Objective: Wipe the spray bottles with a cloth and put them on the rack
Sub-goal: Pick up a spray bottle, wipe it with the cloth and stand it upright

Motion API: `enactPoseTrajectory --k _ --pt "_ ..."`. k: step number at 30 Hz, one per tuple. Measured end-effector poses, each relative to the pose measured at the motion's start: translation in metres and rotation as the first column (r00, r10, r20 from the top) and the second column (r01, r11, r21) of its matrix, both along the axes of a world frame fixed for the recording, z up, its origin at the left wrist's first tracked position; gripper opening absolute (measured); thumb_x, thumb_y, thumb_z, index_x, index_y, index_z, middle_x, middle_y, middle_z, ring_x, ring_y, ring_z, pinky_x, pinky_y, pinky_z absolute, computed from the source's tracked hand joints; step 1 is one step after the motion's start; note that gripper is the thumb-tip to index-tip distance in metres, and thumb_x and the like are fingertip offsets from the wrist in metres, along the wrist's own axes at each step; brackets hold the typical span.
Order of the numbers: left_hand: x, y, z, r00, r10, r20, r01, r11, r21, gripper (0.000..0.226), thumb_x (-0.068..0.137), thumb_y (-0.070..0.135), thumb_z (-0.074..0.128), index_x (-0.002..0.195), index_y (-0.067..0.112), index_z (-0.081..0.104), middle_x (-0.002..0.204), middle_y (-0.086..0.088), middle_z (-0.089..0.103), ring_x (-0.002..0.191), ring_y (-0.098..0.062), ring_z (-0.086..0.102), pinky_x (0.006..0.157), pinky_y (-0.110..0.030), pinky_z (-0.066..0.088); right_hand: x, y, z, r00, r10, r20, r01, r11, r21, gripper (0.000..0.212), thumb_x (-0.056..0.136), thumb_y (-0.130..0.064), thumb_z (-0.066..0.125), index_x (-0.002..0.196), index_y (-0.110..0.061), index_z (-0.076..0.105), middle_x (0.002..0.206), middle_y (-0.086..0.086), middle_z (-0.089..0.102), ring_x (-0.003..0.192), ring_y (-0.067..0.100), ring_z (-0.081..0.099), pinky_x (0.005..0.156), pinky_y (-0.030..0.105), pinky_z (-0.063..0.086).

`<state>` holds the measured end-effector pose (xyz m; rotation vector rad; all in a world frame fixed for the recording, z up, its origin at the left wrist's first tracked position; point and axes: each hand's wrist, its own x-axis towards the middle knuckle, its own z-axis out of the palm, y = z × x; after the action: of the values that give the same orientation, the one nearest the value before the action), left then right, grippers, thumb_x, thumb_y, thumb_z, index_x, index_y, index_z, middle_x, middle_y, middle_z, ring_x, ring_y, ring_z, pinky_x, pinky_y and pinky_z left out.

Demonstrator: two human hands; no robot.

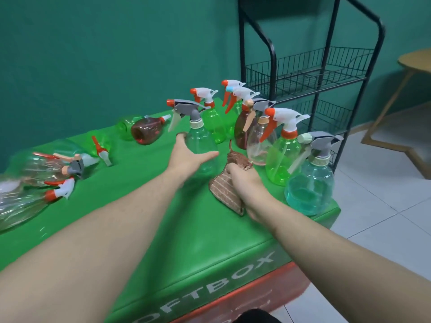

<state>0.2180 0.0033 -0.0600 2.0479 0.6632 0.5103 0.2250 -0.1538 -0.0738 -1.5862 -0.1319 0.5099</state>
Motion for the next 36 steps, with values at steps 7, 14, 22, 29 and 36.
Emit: enactPoseTrajectory --k 7,14,22,29,36 --pt "0.066 0.012 -0.005 1.000 0.016 0.002 -0.016 0.999 0.033 0.106 0.067 0.043 0.095 0.151 0.015 0.036 0.153 -0.007 0.045 0.138 -0.026 0.046 0.117 -0.041 0.038 0.032 0.007 -0.005 0.968 0.047 0.246 -0.027 0.996 -0.085 0.014 0.096 -0.015 0.045 0.084 -0.021 0.048 0.075 0.001 0.053 0.068 0.015 0.046 0.061 0.029 0.033" --pt "0.094 0.014 -0.024 0.998 0.048 -0.035 -0.045 0.997 0.064 0.106 0.064 0.042 0.098 0.149 0.016 0.040 0.146 -0.008 0.053 0.136 -0.029 0.049 0.114 -0.047 0.042 0.041 0.013 -0.015 0.958 0.045 0.282 -0.029 0.998 -0.061 0.020 0.096 -0.013 0.047 0.084 -0.027 0.042 0.072 -0.006 0.043 0.060 0.009 0.041 0.046 0.013 0.030" --pt "0.093 0.009 -0.023 0.995 0.026 -0.092 -0.024 0.999 0.024 0.110 0.068 0.038 0.096 0.154 0.012 0.032 0.151 -0.011 0.042 0.139 -0.029 0.045 0.116 -0.043 0.038 0.038 0.011 -0.015 0.958 0.072 0.279 -0.052 0.996 -0.077 0.018 0.096 -0.015 0.048 0.086 -0.030 0.042 0.074 -0.007 0.045 0.062 0.008 0.043 0.057 0.026 0.030" --pt "0.052 0.011 -0.017 0.986 -0.020 -0.165 0.022 1.000 0.014 0.103 0.077 0.041 0.089 0.158 0.015 0.030 0.157 -0.011 0.032 0.143 -0.028 0.040 0.119 -0.042 0.034 0.023 0.012 -0.010 0.965 0.097 0.246 -0.068 0.990 -0.124 0.010 0.094 -0.019 0.048 0.089 -0.027 0.048 0.077 -0.004 0.053 0.067 0.014 0.048 0.061 0.029 0.035" --pt "-0.042 0.027 -0.008 0.972 -0.048 -0.229 0.080 0.988 0.132 0.049 0.097 0.033 0.070 0.141 0.014 0.054 0.151 -0.011 0.043 0.104 -0.014 0.056 0.086 -0.018 0.034 -0.023 0.019 0.011 0.951 0.163 0.264 -0.117 0.976 -0.182 0.023 0.098 -0.021 0.047 0.078 -0.028 0.038 0.074 -0.007 0.046 0.068 0.014 0.043 0.061 0.029 0.031"
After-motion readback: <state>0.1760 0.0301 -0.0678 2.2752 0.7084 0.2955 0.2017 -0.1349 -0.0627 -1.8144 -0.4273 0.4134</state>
